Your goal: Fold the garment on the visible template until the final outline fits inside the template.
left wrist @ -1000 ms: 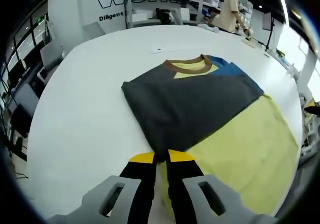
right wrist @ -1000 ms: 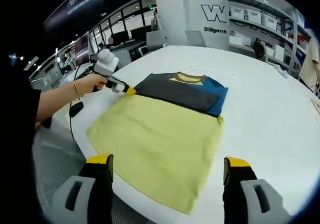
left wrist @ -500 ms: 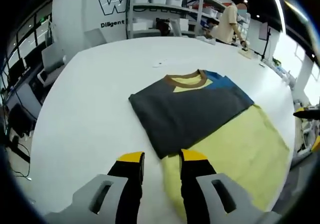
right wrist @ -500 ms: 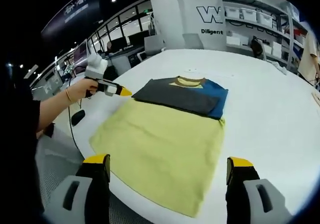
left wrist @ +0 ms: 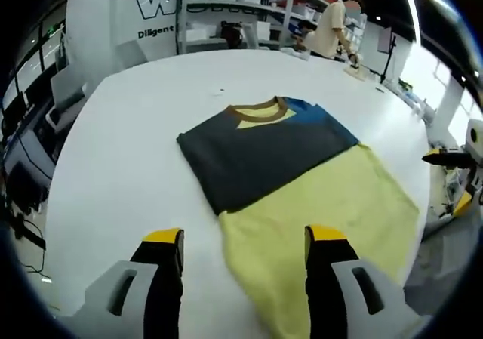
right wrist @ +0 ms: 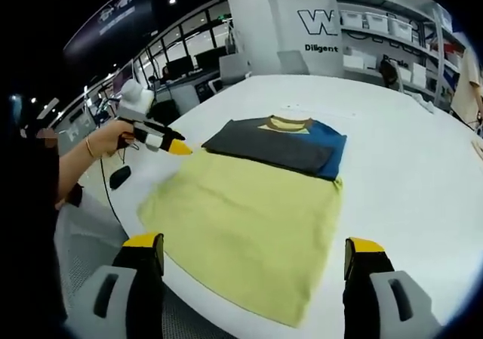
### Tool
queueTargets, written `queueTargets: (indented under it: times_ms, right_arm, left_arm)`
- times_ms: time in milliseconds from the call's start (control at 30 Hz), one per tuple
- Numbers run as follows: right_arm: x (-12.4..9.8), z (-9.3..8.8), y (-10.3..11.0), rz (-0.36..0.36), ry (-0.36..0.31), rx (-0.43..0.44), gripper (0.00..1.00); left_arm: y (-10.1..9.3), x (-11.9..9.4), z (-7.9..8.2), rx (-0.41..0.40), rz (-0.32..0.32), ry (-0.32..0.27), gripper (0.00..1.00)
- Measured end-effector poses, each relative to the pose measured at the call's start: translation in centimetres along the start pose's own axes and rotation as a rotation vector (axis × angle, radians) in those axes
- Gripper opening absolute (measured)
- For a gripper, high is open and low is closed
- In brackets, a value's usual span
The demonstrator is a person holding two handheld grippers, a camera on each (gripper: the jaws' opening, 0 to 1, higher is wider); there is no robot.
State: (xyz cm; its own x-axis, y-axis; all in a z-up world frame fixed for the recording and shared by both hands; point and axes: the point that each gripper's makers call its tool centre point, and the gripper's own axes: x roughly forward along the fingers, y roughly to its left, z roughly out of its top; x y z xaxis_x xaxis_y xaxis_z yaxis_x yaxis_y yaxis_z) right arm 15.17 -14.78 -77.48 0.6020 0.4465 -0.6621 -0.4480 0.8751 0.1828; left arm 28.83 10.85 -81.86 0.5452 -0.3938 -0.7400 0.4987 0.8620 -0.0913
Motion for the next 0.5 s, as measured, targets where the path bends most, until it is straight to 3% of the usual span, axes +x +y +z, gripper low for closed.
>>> queueTargets:
  times_ms: [333,500]
  right_arm:
    - [0.1,-0.8,0.3,0.001,0.032,-0.01,0.99]
    - [0.1,-1.2,0.3,0.001,0.052,-0.016,0.99]
  left_arm:
    - [-1.6,-1.0,-1.7,0.034,-0.015,0.029,0.78]
    - [-2.2,-1.8,-2.8,0.04,-0.022,0.046,0.8]
